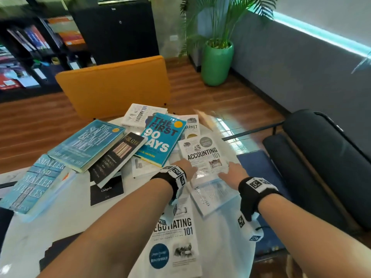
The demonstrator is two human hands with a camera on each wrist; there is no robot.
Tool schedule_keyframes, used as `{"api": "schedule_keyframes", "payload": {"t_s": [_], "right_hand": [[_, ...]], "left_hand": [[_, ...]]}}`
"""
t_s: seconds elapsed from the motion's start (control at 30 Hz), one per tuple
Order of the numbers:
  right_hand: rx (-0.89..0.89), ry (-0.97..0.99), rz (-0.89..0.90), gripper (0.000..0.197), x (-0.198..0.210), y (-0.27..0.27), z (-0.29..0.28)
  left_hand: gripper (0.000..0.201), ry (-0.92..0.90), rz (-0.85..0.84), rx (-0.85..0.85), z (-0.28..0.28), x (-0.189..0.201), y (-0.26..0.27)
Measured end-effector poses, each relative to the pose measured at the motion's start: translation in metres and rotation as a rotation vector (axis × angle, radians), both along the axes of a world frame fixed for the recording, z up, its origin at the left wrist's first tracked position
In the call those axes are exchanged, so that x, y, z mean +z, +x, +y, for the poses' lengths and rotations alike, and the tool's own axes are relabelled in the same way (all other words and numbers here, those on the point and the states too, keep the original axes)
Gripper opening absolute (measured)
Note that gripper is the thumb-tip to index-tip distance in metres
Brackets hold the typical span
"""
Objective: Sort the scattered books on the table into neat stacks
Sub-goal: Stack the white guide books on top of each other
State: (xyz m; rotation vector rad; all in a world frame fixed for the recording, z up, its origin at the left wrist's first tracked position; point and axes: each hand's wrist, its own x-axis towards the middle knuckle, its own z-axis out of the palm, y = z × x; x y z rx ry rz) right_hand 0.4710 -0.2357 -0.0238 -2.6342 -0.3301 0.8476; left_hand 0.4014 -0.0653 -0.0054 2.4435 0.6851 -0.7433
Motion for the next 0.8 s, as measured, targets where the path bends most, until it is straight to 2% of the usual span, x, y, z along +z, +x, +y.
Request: {"api": "schedule_keyframes", "payload": {"t_s": [0.17, 0.27, 0.37, 0.47, 0.53, 0.6, 0.7, 0.8], "right_hand": [[0.011, 0.038, 0.001, 0.053, -0.022, 0.005, 0.005], [-0.038, 0.094, 0.023, 0.057, -0.032, 0.007, 0.004], [-0.134, 0.177, 0.061, 0.067, -0.039, 0.009, 0.003], [-0.316, 0.348, 0.197, 0.073, -0.031, 0.004, 0.005], [-0.408, 0.447, 0.295, 0.070, -0.017, -0.007, 0.005], [-0.418, 0.494, 0.340, 0.067, -0.001, -0.023, 0.003], [-0.296, 0.522, 0.323, 0.067, 0.015, -0.053, -0.004], [-0.232, 0.520, 0.335, 0.058, 0.021, -0.092, -0.008]], "left_hand": [[0.075, 0.038, -0.004, 0.130, -0.007, -0.015, 0.012], [0.070, 0.065, -0.034, 0.147, -0.005, -0.022, 0.015], [0.069, -0.053, -0.094, 0.240, 0.003, -0.027, 0.018], [0.068, -0.154, -0.224, 0.313, 0.015, -0.040, 0.014], [0.058, -0.212, -0.286, 0.303, 0.009, -0.012, -0.006], [0.053, -0.278, -0.341, 0.295, 0.003, 0.013, -0.032], [0.059, -0.345, -0.405, 0.282, -0.002, 0.043, -0.079], [0.052, -0.326, -0.372, 0.235, -0.003, 0.050, -0.132]]}}
